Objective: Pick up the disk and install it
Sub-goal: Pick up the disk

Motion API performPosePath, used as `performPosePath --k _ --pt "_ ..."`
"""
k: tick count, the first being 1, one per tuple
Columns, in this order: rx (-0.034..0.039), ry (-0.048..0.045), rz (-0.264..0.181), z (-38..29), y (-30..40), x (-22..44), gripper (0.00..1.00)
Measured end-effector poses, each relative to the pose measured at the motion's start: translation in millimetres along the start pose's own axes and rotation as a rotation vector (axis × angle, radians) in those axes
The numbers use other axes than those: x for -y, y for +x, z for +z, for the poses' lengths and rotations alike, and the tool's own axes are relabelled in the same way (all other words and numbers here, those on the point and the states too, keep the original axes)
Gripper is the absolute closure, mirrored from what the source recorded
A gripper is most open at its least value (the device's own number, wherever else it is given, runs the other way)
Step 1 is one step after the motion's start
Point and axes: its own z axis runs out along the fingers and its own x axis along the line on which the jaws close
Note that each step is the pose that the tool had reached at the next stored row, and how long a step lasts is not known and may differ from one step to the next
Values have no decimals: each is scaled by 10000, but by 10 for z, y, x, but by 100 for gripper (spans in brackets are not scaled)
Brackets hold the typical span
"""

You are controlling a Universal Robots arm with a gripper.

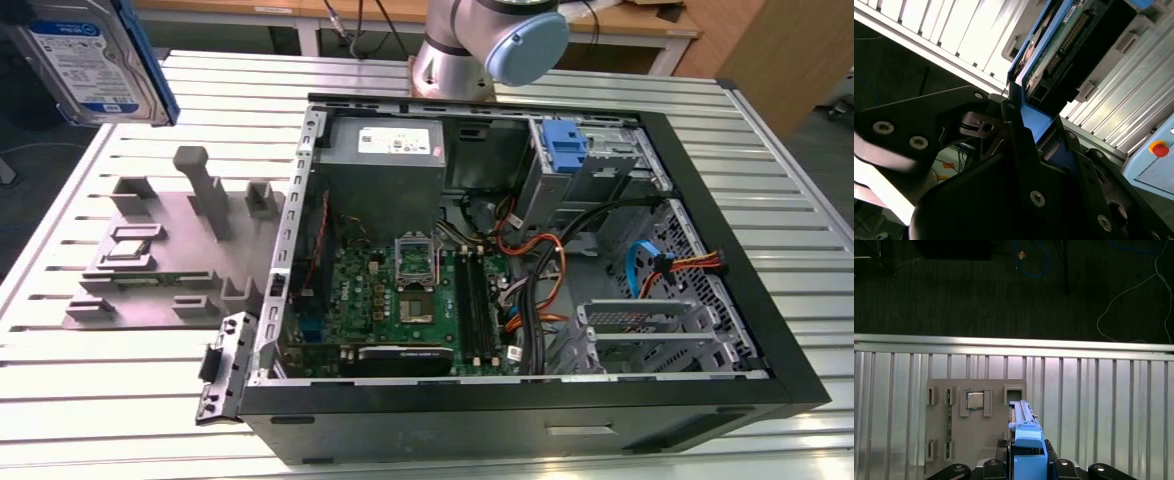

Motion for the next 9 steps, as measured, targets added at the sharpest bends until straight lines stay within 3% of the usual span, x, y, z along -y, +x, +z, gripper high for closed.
performPosePath --k 9 --pt "0 -1 0 -62 -3 -1 64"
